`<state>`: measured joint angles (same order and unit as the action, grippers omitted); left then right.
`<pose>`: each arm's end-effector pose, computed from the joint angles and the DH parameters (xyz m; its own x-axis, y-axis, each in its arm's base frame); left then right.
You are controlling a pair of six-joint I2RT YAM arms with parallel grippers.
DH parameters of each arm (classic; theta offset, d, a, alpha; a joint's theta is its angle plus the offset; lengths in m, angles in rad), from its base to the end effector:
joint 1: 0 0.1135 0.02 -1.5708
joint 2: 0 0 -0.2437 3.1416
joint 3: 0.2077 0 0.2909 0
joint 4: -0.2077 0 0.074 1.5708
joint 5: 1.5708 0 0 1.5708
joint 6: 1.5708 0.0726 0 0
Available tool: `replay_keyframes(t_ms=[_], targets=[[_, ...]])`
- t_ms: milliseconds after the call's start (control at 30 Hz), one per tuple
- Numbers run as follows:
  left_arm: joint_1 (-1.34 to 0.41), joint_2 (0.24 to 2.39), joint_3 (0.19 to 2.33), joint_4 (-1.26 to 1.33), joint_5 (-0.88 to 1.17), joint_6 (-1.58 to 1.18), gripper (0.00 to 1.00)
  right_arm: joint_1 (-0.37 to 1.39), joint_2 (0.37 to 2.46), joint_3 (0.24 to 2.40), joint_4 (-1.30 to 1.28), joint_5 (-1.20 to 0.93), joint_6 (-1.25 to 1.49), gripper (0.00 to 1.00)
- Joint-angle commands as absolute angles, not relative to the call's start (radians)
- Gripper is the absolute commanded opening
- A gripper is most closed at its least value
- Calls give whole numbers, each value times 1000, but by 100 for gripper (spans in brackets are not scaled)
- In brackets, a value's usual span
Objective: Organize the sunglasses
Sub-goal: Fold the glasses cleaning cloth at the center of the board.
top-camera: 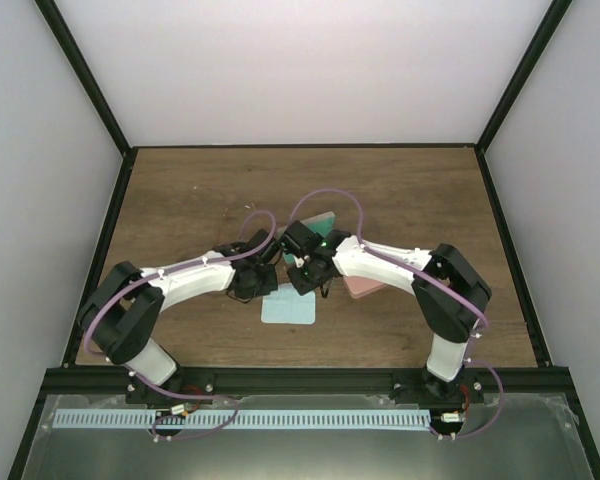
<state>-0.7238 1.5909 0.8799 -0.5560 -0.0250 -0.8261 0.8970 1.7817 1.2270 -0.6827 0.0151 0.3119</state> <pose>0.2437 -0.2129 0.0770 -0.9672 -0.1261 -0.2203 -0.0808 0.9757 -0.2038 0.2458 0.3061 0.1144 -0.8000 -0.5102 -0.3158 -0.5598 0.8241 0.0868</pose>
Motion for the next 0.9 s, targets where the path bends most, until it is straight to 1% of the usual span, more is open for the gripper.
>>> replay_keyframes(t_ms=[0, 200, 533, 867], targets=[[-723, 1548, 883, -565, -29, -825, 4, 904, 1753, 1221, -668, 23, 332, 1], [-724, 1535, 879, -569, -23, -835, 4, 904, 1735, 1228, -669, 11, 330, 1], [-723, 1511, 883, -570, -7, -840, 4, 905, 1701, 1177, -659, -12, 342, 1], [-730, 1474, 849, -570, 0, -822, 4, 905, 1706, 1150, -646, -14, 344, 1]])
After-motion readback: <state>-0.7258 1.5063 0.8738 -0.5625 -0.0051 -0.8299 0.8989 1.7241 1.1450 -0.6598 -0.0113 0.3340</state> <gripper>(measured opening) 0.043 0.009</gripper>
